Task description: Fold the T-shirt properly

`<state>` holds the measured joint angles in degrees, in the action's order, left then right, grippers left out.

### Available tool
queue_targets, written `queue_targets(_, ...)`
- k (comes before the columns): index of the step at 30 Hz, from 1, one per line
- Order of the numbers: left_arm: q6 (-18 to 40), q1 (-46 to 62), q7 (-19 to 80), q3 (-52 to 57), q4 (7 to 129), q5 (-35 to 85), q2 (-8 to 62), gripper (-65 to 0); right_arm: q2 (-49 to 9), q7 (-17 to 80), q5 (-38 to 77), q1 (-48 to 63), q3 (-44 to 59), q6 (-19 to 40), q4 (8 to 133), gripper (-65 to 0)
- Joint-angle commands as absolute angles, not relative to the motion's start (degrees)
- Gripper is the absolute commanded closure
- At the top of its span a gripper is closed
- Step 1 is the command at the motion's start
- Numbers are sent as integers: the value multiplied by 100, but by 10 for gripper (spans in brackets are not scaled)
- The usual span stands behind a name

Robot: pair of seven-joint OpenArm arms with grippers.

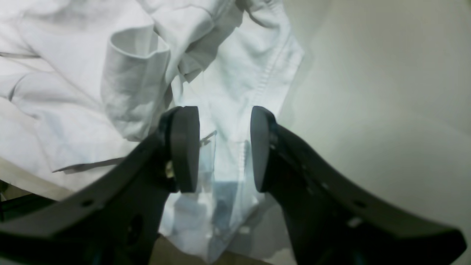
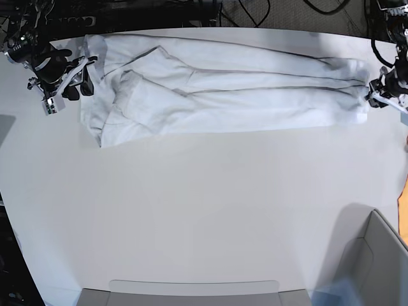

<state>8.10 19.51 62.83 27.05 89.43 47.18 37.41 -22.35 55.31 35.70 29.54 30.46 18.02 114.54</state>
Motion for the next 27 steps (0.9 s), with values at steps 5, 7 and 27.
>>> queue_targets(5, 840, 1851, 6114, 2738, 8866, 4769, 3890, -224, -2316, 5429, 3609, 2941, 3073, 1833, 11538, -235)
queue_targets(7, 840, 1833, 6097, 2738, 8646, 4769, 3899, -226, -2316, 5429, 3609, 2941, 3073, 1833, 11538, -235)
queue_targets(27, 1534, 1385, 5622, 1516, 6730, 4980, 4013, -226, -2352, 5429, 3609, 2949, 3073, 1833, 11389, -235)
